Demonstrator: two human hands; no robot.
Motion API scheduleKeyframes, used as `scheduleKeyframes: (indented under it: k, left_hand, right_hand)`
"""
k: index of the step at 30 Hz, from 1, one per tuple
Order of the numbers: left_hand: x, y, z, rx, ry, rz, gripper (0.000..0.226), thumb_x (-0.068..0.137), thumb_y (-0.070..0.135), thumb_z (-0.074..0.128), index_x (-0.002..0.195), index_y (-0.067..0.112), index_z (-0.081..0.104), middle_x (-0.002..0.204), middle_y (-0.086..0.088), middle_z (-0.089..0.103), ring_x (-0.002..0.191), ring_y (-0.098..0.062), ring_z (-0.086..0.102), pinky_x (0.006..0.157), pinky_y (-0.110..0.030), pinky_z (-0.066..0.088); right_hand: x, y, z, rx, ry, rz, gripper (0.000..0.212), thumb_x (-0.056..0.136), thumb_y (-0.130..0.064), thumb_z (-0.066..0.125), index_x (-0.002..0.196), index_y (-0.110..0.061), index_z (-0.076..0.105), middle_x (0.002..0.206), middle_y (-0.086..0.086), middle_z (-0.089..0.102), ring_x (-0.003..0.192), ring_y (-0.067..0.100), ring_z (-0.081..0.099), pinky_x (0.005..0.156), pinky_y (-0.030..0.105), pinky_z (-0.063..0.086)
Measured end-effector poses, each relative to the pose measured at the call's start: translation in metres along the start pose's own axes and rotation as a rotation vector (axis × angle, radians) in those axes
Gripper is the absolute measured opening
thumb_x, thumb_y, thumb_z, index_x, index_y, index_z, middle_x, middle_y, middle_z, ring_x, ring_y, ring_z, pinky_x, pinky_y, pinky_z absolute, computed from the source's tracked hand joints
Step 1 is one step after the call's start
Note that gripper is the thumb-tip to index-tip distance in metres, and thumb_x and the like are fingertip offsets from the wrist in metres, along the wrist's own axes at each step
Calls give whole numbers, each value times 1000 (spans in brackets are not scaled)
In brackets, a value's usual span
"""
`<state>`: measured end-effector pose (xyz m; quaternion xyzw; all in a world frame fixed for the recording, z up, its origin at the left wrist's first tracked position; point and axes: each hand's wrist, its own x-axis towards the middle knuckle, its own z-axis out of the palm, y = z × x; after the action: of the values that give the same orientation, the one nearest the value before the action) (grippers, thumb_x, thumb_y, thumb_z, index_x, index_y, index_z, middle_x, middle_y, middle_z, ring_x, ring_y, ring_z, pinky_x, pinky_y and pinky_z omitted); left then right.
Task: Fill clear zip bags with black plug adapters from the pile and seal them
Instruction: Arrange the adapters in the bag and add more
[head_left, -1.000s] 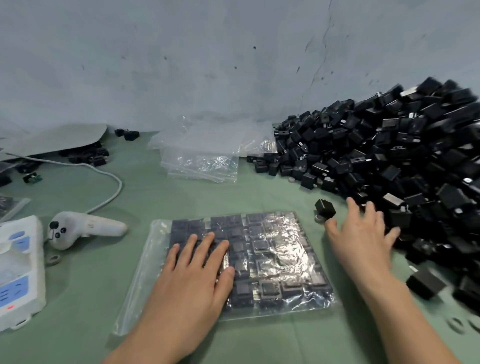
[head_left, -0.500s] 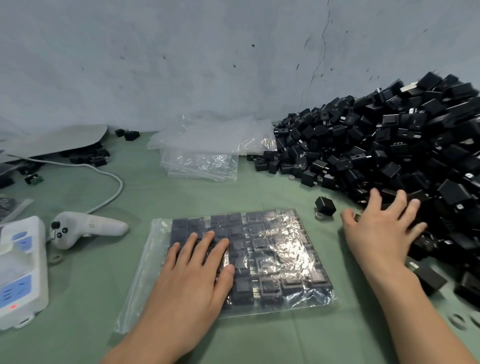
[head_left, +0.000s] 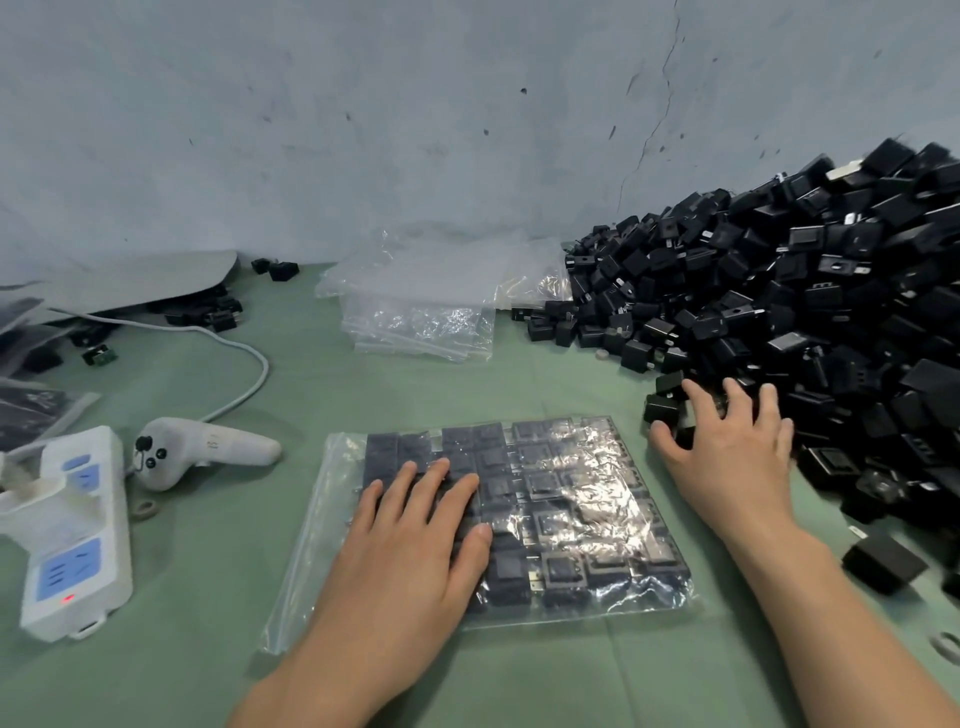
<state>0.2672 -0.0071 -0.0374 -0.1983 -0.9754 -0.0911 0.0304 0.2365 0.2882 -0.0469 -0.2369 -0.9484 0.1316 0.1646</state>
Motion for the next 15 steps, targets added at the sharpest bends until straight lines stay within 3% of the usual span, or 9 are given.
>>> scheduleKeyframes:
  k: [2,6,10,15]
  left_hand:
    - [0,0,1,1,2,1,76,82,66,-16,154,45,0,164,19,-6,150,-7,-15,121,-33,-13]
    - [1,-1,2,-3,6,8,69,88,65,-12,154,45,-1,164,18,-6,150,-7,-17,121,-33,-14]
    - [1,-1,3,5,7,9,75,84,66,-16,154,44,0,164,17,-5,150,-8,-15,121,-34,-13]
    - [1,-1,3,13,14,16,78,82,65,-17,155,43,1,165,16,-3,151,-10,-13,120,-34,-13]
  right_hand:
    - [2,-1,2,31,-36,-23,69,97,-58,43,156,-27,28,164,10,19,153,31,-4,120,55,16]
    - [5,-9,7,24,-75,-124,61,96,-59,46,148,-29,39,162,6,26,153,30,-1,116,57,23]
    - [6,-14,10,93,-6,-164,41,92,-49,60,122,-21,57,143,7,46,142,32,21,108,55,35]
    - [-1,-15,10,124,68,-181,21,93,-35,63,106,-20,58,121,6,56,124,30,39,97,50,43]
